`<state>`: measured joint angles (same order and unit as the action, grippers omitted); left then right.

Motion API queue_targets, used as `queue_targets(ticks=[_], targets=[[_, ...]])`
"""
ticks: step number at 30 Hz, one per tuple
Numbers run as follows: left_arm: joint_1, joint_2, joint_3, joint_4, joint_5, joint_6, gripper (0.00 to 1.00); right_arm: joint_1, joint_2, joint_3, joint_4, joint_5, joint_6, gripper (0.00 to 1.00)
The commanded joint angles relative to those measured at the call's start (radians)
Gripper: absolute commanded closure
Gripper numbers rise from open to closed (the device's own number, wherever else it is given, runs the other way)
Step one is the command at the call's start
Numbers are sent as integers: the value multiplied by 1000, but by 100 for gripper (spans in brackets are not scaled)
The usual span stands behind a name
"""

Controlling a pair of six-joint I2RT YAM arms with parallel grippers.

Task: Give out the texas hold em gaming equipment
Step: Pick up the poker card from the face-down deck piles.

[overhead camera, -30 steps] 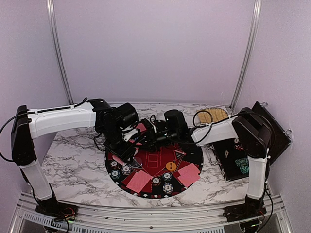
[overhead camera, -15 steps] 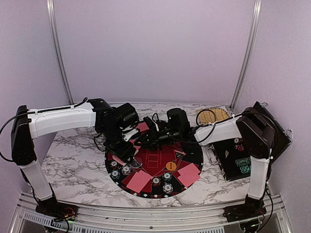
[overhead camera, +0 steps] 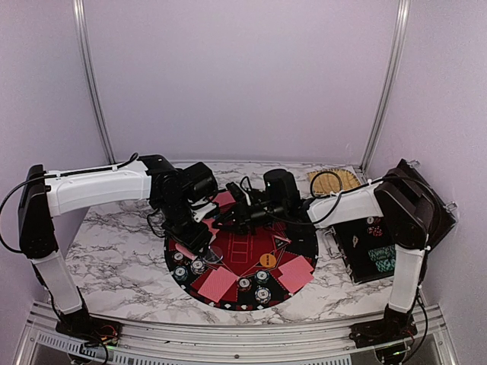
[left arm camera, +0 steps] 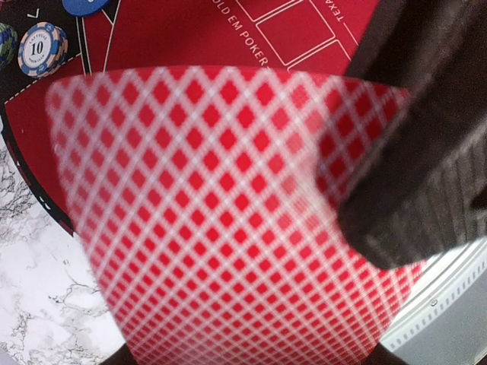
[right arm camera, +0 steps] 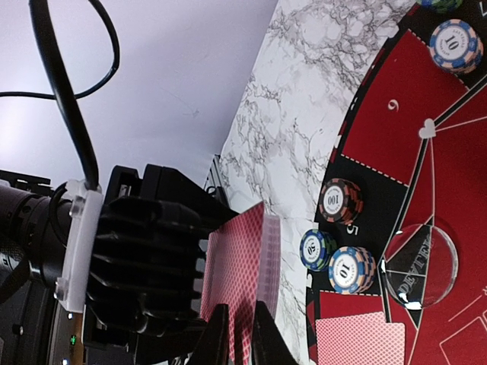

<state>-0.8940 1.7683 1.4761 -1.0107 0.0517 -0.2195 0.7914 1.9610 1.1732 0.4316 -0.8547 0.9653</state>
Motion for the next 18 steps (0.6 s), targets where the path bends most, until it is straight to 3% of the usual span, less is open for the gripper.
queue_targets(ticks=[1, 18], targets=[[6, 9, 20, -26, -4, 5, 65, -10, -30, 2, 11, 0, -1, 92], [8, 1, 9, -27, -14, -1, 65, -47, -60, -29, 55, -1, 31, 99]])
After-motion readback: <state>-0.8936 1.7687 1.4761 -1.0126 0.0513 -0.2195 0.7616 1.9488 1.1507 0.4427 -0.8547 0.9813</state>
